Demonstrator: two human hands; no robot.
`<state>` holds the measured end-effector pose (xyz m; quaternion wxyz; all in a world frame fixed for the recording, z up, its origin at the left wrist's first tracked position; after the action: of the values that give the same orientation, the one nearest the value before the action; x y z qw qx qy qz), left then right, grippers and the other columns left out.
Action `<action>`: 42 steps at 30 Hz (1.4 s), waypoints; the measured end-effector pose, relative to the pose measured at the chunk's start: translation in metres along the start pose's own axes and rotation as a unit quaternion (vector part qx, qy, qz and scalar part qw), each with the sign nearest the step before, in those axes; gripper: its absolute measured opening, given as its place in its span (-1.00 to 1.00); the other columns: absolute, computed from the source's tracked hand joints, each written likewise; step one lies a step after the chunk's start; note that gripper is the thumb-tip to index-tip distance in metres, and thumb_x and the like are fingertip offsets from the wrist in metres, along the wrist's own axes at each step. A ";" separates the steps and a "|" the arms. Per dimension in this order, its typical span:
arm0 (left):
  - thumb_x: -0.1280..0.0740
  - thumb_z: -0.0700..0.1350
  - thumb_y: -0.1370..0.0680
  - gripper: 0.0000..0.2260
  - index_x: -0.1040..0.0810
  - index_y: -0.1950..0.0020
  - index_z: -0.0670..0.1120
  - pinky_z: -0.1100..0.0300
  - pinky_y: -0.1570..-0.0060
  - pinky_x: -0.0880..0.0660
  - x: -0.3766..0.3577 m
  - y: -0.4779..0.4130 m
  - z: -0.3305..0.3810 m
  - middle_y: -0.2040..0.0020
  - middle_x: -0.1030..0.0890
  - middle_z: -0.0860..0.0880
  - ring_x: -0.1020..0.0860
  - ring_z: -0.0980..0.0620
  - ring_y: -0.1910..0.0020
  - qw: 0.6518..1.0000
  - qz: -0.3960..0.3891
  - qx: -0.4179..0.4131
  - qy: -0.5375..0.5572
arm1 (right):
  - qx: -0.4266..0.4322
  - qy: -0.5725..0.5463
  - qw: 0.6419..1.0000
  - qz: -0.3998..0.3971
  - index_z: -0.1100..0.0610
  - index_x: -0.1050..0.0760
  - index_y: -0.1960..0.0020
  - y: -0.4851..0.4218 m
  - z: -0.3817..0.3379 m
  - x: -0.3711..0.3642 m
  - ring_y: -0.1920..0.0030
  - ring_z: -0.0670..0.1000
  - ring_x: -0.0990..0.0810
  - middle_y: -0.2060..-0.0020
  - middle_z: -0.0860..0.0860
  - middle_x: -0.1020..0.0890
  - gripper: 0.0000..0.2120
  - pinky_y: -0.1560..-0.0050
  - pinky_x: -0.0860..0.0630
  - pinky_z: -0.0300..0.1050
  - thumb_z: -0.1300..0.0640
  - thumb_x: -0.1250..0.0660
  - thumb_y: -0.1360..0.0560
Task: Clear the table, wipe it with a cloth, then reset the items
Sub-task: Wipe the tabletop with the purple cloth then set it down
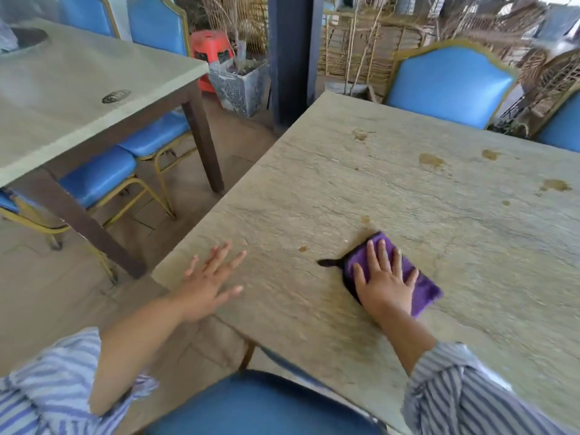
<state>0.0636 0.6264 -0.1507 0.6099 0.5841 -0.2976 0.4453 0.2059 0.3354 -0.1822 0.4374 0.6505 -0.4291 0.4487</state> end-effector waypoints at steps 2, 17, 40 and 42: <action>0.21 0.41 -0.44 -0.33 0.40 -0.45 0.22 -0.14 -0.44 0.31 -0.005 0.000 -0.046 -0.42 0.53 0.06 0.42 0.02 -0.47 0.998 -0.009 0.061 -0.001 | 0.120 0.014 0.993 -0.019 -0.16 0.22 -0.50 0.027 -0.051 -0.016 -0.52 0.03 0.25 -0.49 -0.20 0.20 -0.42 -0.46 0.22 0.25 -0.24 0.12 -0.55; 0.10 0.25 -0.59 -0.38 0.53 -0.36 0.09 -0.07 -0.40 0.39 -0.013 -0.011 -0.100 -0.33 0.59 -0.03 0.56 -0.05 -0.33 0.997 -0.033 -0.054 0.036 | 0.123 0.016 0.992 -0.019 -0.22 0.24 -0.48 0.008 -0.208 -0.049 -0.52 0.01 0.21 -0.46 -0.26 0.23 -0.37 -0.47 0.22 0.22 -0.31 0.21 -0.45; 0.16 0.19 -0.61 -0.47 0.41 -0.45 0.16 0.09 -0.39 0.47 0.052 -0.137 -0.158 -0.43 0.46 0.23 0.46 0.22 -0.41 0.948 -0.022 -0.315 -0.037 | -0.094 -0.025 0.993 0.063 -0.23 0.12 -0.50 -0.123 -0.219 -0.029 -0.53 -0.04 0.14 -0.51 -0.24 0.07 -0.42 -0.50 0.17 0.16 -0.27 0.01 -0.54; 0.11 0.15 -0.63 -0.46 0.42 -0.44 0.14 0.09 -0.39 0.47 0.052 -0.136 -0.157 -0.41 0.49 0.21 0.48 0.20 -0.40 0.947 -0.038 -0.319 -0.022 | -0.105 -0.021 0.992 0.067 -0.23 0.11 -0.50 -0.124 -0.221 -0.029 -0.53 -0.03 0.13 -0.51 -0.24 0.07 -0.42 -0.50 0.17 0.15 -0.26 0.00 -0.54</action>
<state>0.1825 0.8011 -0.1878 0.7741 0.3794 -0.4148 0.2911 0.2705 0.5822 -0.1855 0.4631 0.5801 -0.5259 0.4153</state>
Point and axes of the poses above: each hand's wrist, its own y-axis away from the middle knuckle, its own x-axis out of the back of the hand, z = x × y, the point moved 2 cm from there along -y, towards the middle knuckle
